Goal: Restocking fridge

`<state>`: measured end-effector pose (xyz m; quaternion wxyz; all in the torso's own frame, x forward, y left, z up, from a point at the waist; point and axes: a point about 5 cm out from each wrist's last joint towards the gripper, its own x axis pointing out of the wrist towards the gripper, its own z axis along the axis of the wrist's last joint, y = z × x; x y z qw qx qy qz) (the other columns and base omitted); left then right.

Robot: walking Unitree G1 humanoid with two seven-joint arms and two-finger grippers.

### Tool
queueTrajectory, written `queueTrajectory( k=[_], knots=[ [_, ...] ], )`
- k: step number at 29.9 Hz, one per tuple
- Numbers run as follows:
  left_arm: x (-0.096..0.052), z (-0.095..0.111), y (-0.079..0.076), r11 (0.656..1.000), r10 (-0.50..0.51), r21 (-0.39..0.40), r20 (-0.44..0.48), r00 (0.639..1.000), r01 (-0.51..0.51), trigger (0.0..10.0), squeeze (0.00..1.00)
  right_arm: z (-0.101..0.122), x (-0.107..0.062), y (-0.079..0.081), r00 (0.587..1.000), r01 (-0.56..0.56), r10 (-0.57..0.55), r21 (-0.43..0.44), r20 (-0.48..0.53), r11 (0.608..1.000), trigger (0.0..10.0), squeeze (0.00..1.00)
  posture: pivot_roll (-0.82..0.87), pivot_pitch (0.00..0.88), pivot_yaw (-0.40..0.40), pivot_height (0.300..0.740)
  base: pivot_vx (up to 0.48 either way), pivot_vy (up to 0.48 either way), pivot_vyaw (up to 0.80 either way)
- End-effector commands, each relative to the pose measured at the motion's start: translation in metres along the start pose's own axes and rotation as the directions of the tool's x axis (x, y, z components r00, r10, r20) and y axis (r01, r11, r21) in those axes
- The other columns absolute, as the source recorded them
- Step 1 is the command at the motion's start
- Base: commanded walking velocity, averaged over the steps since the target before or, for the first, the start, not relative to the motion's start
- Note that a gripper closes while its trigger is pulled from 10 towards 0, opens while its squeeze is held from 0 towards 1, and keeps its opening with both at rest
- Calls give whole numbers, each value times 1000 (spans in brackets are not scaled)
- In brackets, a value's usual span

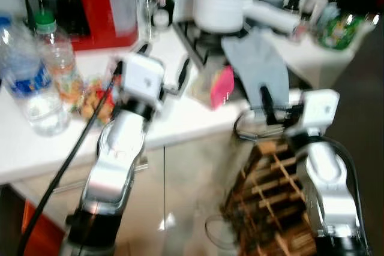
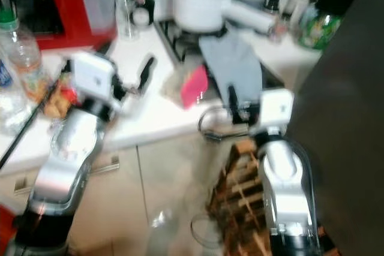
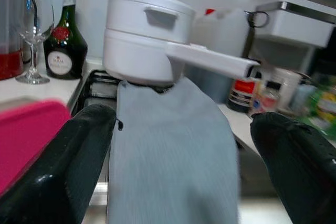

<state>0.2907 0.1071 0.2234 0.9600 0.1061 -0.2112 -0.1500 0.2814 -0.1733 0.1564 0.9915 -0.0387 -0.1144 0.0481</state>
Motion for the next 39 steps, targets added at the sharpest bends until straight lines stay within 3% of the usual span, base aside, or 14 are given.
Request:
queueTrajectory(
  k=[1,5,11,21,26,39],
  knots=[
    [3,-3,13,994,72,80,-16,997,-71,10000,0,5,2,4,1000,-5,5,-7,25,1000,10000,0,-15,0,-45,740,0,0,0],
    [12,-5,24,978,142,161,-30,989,-136,10000,0,5,1,4,1000,-5,5,-4,21,1000,10000,0,-18,0,-45,740,0,0,0],
    [23,-4,28,978,125,171,-20,992,-120,10000,0,5,-1,7,1000,-15,15,-3,21,1000,10000,0,-25,0,-39,740,0,0,0],
    [24,-13,12,990,7,139,-57,998,1,10000,0,6,-4,3,1000,11,-11,-1,19,1000,10000,0,-35,0,-36,740,0,0,0],
    [30,-44,-13,976,-191,67,-176,966,205,10000,0,7,-3,2,999,26,-25,-6,23,1000,10000,0,-43,0,-39,740,0,0,0],
    [55,-52,-13,974,-205,55,-181,962,218,10000,0,13,-4,-2,998,53,-52,-11,41,999,10000,0,-66,0,-32,740,0,0,0]
  ],
)
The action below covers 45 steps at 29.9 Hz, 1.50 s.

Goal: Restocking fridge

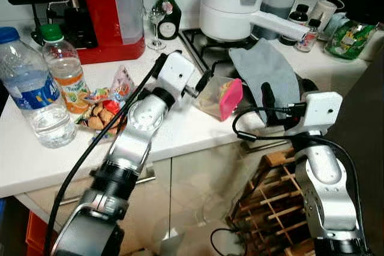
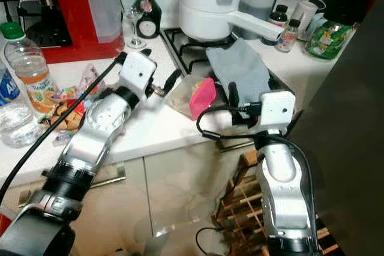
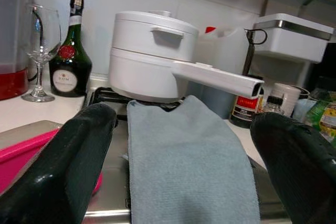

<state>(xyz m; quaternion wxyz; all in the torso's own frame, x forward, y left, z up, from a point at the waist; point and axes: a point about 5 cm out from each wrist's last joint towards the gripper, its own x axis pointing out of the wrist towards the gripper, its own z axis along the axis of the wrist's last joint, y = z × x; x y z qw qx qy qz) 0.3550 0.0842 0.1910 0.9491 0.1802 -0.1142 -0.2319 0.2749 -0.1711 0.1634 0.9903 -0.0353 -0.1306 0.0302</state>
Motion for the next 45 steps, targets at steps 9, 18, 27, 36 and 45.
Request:
queueTrajectory(
  k=[9,18,27,36,45],
  knots=[
    [6,-6,1,1000,-8,22,-15,1000,8,10000,0,1,-1,-3,1000,12,-12,-12,-8,1000,10000,0,-66,0,-32,740,0,0,0],
    [7,-18,-5,996,-58,58,-67,996,62,10000,0,-1,-1,-2,1000,4,-4,-8,-21,1000,10000,0,-65,0,-34,740,0,0,0],
    [6,-33,-10,992,-91,73,-143,985,102,10000,0,-3,-2,-2,999,2,-2,-10,-32,1000,10000,0,-69,0,-34,740,0,0,0],
    [3,-45,-6,999,-53,-16,-222,974,51,10000,0,-5,-2,-2,999,-1,1,-10,-42,1000,10000,0,-66,0,-33,740,0,0,0],
    [4,6,23,996,62,57,4,998,-62,10000,0,-5,-3,-2,999,3,-3,-13,-44,1000,10000,0,-62,0,-28,740,0,0,0]
  ],
)
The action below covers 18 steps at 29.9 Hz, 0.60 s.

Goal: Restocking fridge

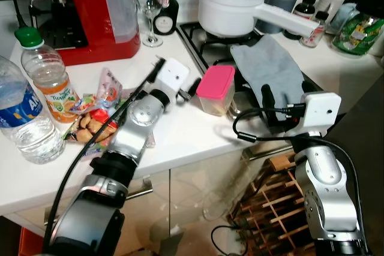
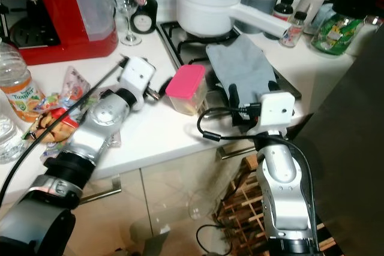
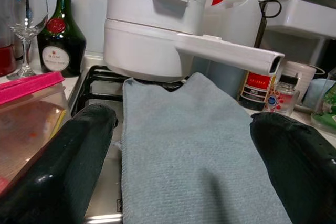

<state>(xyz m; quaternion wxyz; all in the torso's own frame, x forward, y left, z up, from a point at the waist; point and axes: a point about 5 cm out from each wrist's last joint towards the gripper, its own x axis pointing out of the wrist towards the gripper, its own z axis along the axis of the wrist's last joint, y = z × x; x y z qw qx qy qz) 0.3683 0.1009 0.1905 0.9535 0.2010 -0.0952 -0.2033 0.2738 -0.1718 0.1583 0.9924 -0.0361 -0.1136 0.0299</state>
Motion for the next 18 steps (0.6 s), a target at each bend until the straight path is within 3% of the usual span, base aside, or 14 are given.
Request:
queueTrajectory(
  k=[1,4,8,9,12,15,18],
  knots=[
    [-1,20,7,999,22,28,81,996,-24,10000,0,-1,-1,-2,1000,4,-4,-12,-10,1000,10000,0,-62,0,-28,740,0,0,0],
    [-4,29,10,998,34,47,123,992,-41,10000,0,-1,-1,-1,1000,2,-2,-11,-11,1000,10000,0,-54,0,-29,740,0,0,0],
    [-12,38,24,994,107,16,162,981,-111,10000,0,-2,1,0,1000,1,-2,-11,-8,1000,10000,0,-43,0,-26,740,0,0,0],
    [-21,41,34,985,168,-52,166,972,-162,10000,0,-2,1,0,1000,2,-2,-11,-5,1000,10000,0,-32,0,-24,740,0,0,0],
    [-38,37,41,956,240,-203,134,961,-211,10000,0,-1,1,0,1000,6,-6,-12,5,1000,10000,0,-28,0,-23,740,0,0,0],
    [-59,28,40,906,289,-347,84,954,-243,10000,0,3,3,-2,1000,18,-17,-23,24,1000,10000,0,-11,0,-27,740,0,0,0],
    [-78,30,32,887,293,-401,104,950,-229,10000,0,4,4,-6,999,32,-31,-33,33,999,10000,0,5,0,-38,740,0,0,0]
  ],
)
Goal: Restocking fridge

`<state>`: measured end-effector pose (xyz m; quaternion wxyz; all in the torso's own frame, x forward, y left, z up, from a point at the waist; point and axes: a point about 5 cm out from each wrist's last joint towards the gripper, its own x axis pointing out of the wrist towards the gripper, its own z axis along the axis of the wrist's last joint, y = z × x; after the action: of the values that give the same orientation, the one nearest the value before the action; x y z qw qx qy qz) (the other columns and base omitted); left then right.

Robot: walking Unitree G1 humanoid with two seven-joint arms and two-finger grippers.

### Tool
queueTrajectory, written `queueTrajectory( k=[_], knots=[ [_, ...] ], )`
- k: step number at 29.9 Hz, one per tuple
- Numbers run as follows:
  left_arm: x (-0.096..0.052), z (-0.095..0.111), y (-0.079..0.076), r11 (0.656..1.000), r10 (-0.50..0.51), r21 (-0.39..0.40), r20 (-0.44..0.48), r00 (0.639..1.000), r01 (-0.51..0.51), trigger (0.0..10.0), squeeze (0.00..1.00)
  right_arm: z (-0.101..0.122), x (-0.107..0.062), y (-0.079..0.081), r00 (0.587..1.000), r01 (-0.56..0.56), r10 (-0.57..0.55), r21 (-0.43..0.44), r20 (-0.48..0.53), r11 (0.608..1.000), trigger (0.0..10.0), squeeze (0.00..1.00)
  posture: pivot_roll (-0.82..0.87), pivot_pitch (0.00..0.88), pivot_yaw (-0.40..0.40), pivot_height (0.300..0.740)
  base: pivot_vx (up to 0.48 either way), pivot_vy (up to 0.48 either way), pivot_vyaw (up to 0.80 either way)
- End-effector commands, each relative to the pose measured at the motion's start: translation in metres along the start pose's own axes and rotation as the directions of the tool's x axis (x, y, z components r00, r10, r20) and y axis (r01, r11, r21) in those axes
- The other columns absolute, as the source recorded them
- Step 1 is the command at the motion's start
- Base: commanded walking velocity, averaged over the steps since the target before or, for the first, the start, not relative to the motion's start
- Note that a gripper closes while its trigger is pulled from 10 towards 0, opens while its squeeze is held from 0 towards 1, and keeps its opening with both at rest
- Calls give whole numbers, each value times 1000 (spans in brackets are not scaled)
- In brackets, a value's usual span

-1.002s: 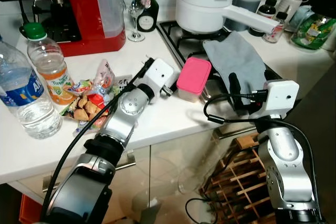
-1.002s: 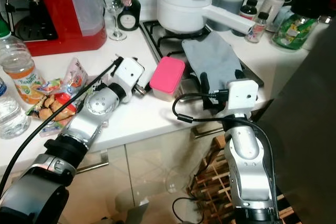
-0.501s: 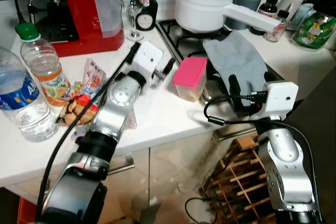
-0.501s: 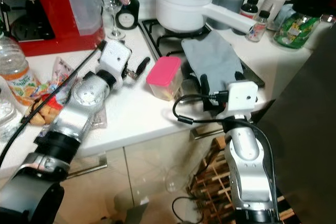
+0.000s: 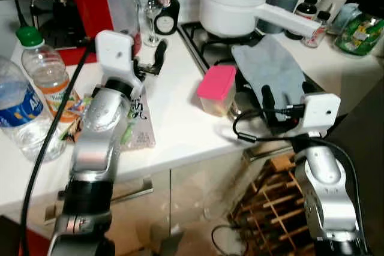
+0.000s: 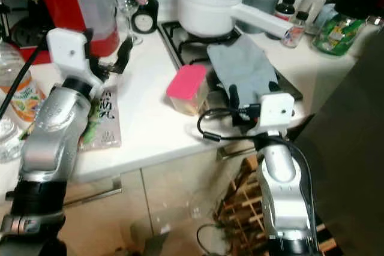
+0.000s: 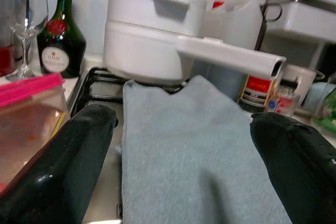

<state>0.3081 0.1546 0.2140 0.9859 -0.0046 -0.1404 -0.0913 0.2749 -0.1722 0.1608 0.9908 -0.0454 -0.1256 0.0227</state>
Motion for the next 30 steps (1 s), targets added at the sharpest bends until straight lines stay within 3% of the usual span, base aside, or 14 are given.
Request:
queueTrajectory(
  k=[1,3,9,11,16,19,21,30],
  knots=[
    [-10,12,-8,998,-30,-48,48,998,32,10000,0,1,3,-6,1000,24,-24,-17,11,1000,10000,0,12,0,-45,740,0,0,0],
    [-16,15,-12,997,-55,-52,55,997,57,10000,0,1,3,-7,999,33,-33,-23,13,999,10000,0,21,0,-53,740,0,0,0],
    [-14,35,-37,970,-203,168,164,965,176,10000,0,6,12,-7,997,58,-55,-49,48,997,10000,0,29,0,-63,740,0,0,0],
    [-12,41,-44,958,-251,190,185,950,216,10000,0,8,15,-7,996,72,-69,-54,62,996,10000,0,24,0,-54,740,0,0,0],
    [-12,42,-58,941,-321,174,174,931,291,10000,0,10,18,-4,994,79,-75,-56,78,995,10000,0,10,0,-39,740,0,0,0],
    [-11,35,-58,943,-313,159,132,941,291,10000,0,8,16,-3,993,89,-86,-50,76,995,10000,0,2,0,-33,740,-480,0,0],
    [-11,35,-58,944,-311,164,155,938,286,10000,0,7,16,-2,993,90,-87,-47,75,995,10000,0,2,0,-31,740,-480,0,0],
    [2,31,-57,949,-291,170,144,946,266,10000,0,7,18,1,994,78,-74,-44,76,996,10000,0,-5,0,-33,740,0,0,0]
  ],
)
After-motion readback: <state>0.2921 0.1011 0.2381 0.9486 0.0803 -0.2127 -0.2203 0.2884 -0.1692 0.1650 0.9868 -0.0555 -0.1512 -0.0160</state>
